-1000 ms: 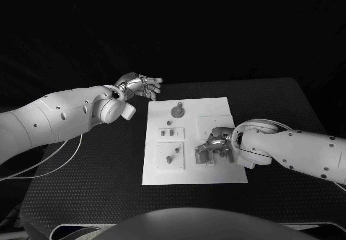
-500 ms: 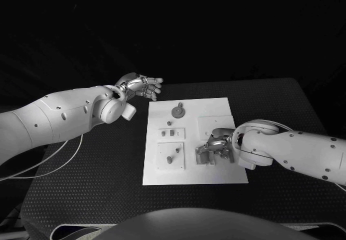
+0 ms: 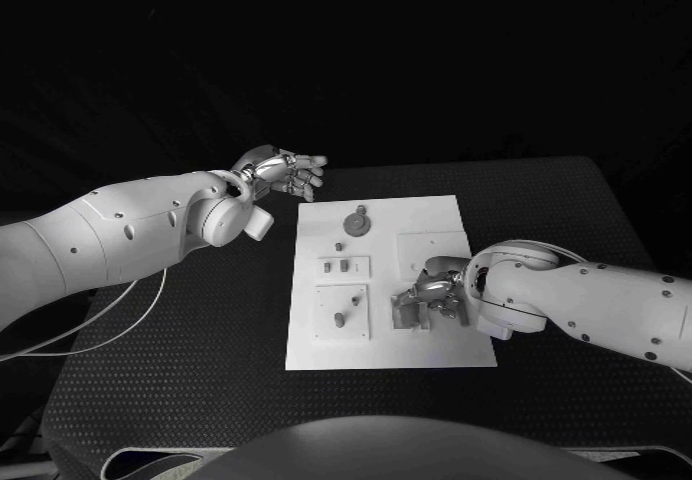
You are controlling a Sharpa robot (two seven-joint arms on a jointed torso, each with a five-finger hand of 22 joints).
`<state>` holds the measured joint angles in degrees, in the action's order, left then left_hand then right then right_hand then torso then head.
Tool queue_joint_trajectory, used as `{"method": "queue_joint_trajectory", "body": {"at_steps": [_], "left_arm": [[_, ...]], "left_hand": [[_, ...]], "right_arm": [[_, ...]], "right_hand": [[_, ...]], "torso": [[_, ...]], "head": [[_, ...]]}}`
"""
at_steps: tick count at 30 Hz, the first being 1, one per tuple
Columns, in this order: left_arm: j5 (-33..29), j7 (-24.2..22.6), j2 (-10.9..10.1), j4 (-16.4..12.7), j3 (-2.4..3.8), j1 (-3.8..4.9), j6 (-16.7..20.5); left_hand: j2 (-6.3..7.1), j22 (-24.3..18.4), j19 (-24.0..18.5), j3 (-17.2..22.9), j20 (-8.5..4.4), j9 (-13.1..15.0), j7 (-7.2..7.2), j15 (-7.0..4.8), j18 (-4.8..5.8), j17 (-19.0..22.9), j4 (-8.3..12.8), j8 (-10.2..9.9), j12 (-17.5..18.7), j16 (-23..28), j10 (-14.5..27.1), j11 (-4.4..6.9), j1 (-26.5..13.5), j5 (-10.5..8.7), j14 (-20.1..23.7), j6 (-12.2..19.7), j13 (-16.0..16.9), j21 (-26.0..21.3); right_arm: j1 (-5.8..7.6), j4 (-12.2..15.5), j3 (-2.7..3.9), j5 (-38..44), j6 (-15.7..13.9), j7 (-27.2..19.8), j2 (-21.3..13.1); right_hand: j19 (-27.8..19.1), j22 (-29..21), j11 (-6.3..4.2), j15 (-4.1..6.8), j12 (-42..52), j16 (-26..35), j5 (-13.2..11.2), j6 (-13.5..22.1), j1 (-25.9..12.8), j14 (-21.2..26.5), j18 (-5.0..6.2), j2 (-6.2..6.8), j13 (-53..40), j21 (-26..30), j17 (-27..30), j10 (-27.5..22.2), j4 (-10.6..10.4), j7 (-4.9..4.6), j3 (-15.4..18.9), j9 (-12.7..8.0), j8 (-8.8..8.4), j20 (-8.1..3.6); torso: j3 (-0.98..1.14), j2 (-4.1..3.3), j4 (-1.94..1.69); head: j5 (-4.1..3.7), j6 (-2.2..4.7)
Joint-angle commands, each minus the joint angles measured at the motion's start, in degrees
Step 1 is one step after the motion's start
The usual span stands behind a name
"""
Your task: Assemble the parts on the task board
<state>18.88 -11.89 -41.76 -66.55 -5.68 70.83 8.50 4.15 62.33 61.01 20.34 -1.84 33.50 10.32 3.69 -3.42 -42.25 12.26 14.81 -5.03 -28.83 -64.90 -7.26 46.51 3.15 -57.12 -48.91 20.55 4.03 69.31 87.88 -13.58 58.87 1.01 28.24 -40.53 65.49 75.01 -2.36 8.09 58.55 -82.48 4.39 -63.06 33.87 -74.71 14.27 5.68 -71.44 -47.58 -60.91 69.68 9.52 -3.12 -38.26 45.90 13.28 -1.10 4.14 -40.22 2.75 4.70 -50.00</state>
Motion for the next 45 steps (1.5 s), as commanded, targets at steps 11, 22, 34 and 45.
{"method": "queue_joint_trajectory", "body": {"at_steps": [11, 22, 34, 45], "left_arm": [[-0.4, -0.3, 0.1, 0.0, 0.05, 0.08, -0.7], [-0.4, -0.2, 0.3, 0.3, 0.04, 0.07, -0.9], [-0.4, -0.5, 0.5, 1.0, 0.04, 0.06, -0.8], [-0.4, -0.8, 0.5, 0.9, 0.03, 0.05, -0.7]], "left_hand": [[-0.36, -0.1, -0.4, 0.0, 0.02, -0.1, 0.05, 0.16, -0.69, -0.1, 0.5, -0.3, 0.4, 0.3, 0.5, 0.03, -0.2, -0.32, 0.4, 0.5, -0.1, -0.1], [-0.35, -0.1, -0.4, 0.0, 0.03, -0.1, 0.06, 0.16, -0.69, -0.1, 0.5, -0.3, 0.4, 0.3, 0.6, 0.01, -0.2, -0.32, 0.4, 0.5, -0.1, -0.1], [-0.41, -0.1, -0.4, 0.0, 0.03, -0.1, 0.06, 0.17, -0.7, -0.2, 0.5, -0.3, 0.4, 0.3, 0.6, 0.01, -0.2, -0.32, 0.4, 0.5, -0.1, -0.1], [-0.46, -0.1, -0.4, 0.1, 0.02, -0.1, 0.04, 0.16, -0.71, -0.2, 0.6, -0.3, 0.4, 0.3, 0.5, 0.03, -0.2, -0.32, 0.4, 0.5, -0.1, -0.1]], "right_arm": [[-0.3, 0.1, -0.15, -0.5, 1.2, -0.2, 0.1], [-0.34, 0.0, -0.15, -0.6, 0.2, -0.5, 0.0], [0.67, 3.1, 0.02, 1.3, -3.9, -3.7, -3.4], [4.85, 5.6, 1.41, 5.2, 0.0, -4.0, -10.9]], "right_hand": [[-0.5, 1.1, 0.33, -0.22, -0.2, 0.7, 0.0, 1.3, -1.3, 1.3, 0.73, 8.28, 0.2, 0.5, 1.1, -1.2, -6.4, -1.11, -3.6, 0.2, -1.13, 0.01], [-0.5, 1.1, 0.31, -0.24, 0.0, 0.6, -0.1, 1.4, -0.4, 1.2, 0.73, 8.36, 0.2, 0.3, 1.1, -1.3, -7.0, -1.15, -3.9, 0.5, -1.09, -0.01], [-0.7, 1.1, 0.29, -0.23, 0.3, 0.4, 0.0, 1.3, 1.7, 1.0, 0.73, 4.55, 0.3, -0.1, 0.8, -1.2, -2.8, -1.11, -1.5, 0.9, -1.1, 0.03], [-0.2, 1.0, 0.04, -0.09, 0.6, 0.1, 0.0, 0.4, 4.5, 0.1, 0.73, 2.55, 0.6, -0.2, 0.2, -0.7, 0.7, -0.87, -1.3, 1.5, -0.58, -0.14]], "torso": [[0.01, 0.0, 0.02], [0.04, 0.03, 0.0], [0.1, 0.06, 0.08], [0.06, 0.13, 0.06]], "head": [[-0.06, 0.0], [-0.04, 0.0], [-0.32, 0.0], [-1.07, 0.65]]}}
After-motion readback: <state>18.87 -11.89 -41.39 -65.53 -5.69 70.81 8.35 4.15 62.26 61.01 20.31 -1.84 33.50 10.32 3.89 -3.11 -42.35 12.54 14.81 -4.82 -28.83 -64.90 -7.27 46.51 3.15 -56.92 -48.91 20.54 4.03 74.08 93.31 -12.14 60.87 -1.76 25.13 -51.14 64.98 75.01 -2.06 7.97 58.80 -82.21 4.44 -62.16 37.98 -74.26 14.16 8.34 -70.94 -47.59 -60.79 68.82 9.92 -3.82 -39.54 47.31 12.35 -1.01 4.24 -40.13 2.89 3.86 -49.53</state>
